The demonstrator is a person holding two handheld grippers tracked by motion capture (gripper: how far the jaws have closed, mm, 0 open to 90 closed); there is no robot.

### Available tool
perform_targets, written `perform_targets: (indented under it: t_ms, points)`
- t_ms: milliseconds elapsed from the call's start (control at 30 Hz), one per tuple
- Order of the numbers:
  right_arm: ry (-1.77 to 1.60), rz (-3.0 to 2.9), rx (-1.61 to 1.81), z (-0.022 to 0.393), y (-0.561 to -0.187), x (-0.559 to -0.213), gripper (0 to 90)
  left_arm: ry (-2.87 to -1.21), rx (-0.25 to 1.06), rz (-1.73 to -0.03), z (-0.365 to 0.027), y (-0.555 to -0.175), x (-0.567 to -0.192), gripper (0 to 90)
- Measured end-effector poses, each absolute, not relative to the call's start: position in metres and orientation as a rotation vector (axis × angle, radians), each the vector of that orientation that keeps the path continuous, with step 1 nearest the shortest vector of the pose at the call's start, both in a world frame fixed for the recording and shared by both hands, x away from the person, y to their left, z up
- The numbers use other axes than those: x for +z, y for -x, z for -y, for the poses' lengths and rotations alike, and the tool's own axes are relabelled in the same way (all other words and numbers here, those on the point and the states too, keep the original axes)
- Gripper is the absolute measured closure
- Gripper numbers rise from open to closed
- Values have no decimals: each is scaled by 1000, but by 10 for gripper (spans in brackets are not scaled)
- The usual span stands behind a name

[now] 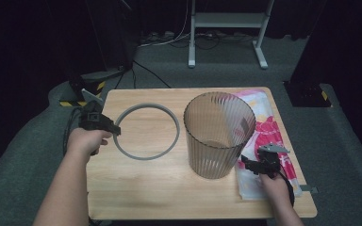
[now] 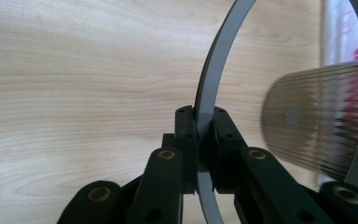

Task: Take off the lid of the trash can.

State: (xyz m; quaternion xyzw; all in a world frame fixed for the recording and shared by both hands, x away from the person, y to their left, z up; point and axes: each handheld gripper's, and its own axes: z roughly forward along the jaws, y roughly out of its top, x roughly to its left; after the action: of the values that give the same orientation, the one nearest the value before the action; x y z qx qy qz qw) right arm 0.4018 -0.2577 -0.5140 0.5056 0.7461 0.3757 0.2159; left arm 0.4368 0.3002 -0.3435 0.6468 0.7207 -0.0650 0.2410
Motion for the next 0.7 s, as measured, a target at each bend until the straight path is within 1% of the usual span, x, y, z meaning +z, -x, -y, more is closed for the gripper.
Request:
perform_targets:
  t_ms: [133, 433, 533, 700]
  points:
    - [-1401, -2067, 1042, 258, -402, -514, 228, -1763, -186, -1983, -296, -440, -367, 831]
    - [-1403, -2070, 1041, 258, -402, -514, 228, -1806, -210, -1991, -287, -445, -416, 831]
    - [-1404, -2072, 1038, 257, -402, -514, 228, -1818, -181, -2007, -283, -445, -429, 831]
    - [-1396, -2075, 1037, 257, -402, -514, 228, -1845, -181, -2016, -280, -446, -445, 831]
